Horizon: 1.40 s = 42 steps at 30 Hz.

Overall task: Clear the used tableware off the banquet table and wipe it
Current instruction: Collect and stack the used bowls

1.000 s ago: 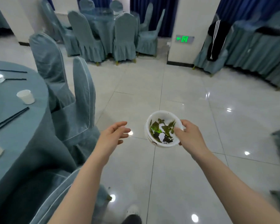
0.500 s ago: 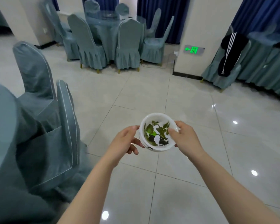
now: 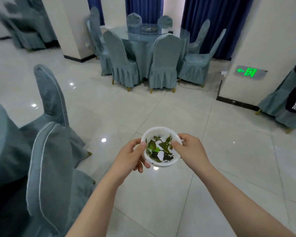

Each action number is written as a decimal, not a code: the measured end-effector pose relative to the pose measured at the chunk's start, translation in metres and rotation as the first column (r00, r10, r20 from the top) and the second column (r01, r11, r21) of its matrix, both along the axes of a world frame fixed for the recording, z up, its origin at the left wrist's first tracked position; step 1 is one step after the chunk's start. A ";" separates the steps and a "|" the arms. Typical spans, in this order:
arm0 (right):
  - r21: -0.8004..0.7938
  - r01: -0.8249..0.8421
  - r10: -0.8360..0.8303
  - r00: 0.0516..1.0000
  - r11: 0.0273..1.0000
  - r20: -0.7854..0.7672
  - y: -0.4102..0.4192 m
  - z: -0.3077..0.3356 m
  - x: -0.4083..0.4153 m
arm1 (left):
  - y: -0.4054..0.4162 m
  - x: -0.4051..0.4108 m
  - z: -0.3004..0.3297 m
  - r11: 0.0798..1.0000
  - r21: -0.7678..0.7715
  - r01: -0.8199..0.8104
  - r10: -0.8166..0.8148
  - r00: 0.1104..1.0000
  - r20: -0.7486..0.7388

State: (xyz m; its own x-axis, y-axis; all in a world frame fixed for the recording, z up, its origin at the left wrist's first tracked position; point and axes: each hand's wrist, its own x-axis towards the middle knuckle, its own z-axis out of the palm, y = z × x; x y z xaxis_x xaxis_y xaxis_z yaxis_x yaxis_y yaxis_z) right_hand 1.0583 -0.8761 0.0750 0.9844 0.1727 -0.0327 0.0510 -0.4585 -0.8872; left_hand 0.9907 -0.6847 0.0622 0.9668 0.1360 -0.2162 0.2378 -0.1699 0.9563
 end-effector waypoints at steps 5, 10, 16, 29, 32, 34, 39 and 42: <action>-0.051 -0.235 0.235 0.972 0.971 -0.003 0.068 0.013 0.121 | 0.057 0.083 0.019 0.982 0.000 -0.188 0.188 0.982 0.025; 0.041 -0.401 0.402 0.915 0.915 -0.015 0.173 0.032 0.220 | 0.144 0.159 0.036 0.925 -0.014 -0.379 0.378 0.919 0.114; 0.104 -0.462 0.465 0.885 0.881 -0.014 0.302 0.060 0.337 | 0.261 0.269 0.056 0.872 -0.075 -0.483 0.486 0.843 0.229; 0.165 -0.630 0.649 0.752 0.759 -0.118 0.533 0.031 0.558 | 0.461 0.454 0.022 0.681 -0.003 -0.732 0.722 0.671 0.170; 0.157 -0.745 0.761 0.633 0.649 -0.141 0.598 0.024 0.608 | 0.505 0.485 0.018 0.591 0.028 -0.806 0.794 0.587 0.158; 0.132 -0.827 0.837 0.529 0.546 -0.141 0.644 0.027 0.636 | 0.533 0.502 0.020 0.506 0.063 -0.860 0.847 0.509 0.153; 0.085 -0.934 0.927 0.329 0.348 -0.179 0.759 0.033 0.683 | 0.592 0.526 0.028 0.249 0.021 -0.968 0.954 0.249 0.165; 0.068 -0.974 0.962 0.199 0.215 -0.188 0.824 0.035 0.698 | 0.632 0.541 0.030 0.074 -0.058 -0.996 0.984 0.064 0.165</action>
State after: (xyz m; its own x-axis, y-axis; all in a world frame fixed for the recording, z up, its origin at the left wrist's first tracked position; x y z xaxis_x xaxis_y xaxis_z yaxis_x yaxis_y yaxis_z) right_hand 1.7564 -0.0522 0.1095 0.0244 0.9785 -0.2049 0.3627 -0.1997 -0.9103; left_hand 1.5319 -0.0532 0.0926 -0.0587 0.9964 -0.0612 0.1184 0.0678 0.9907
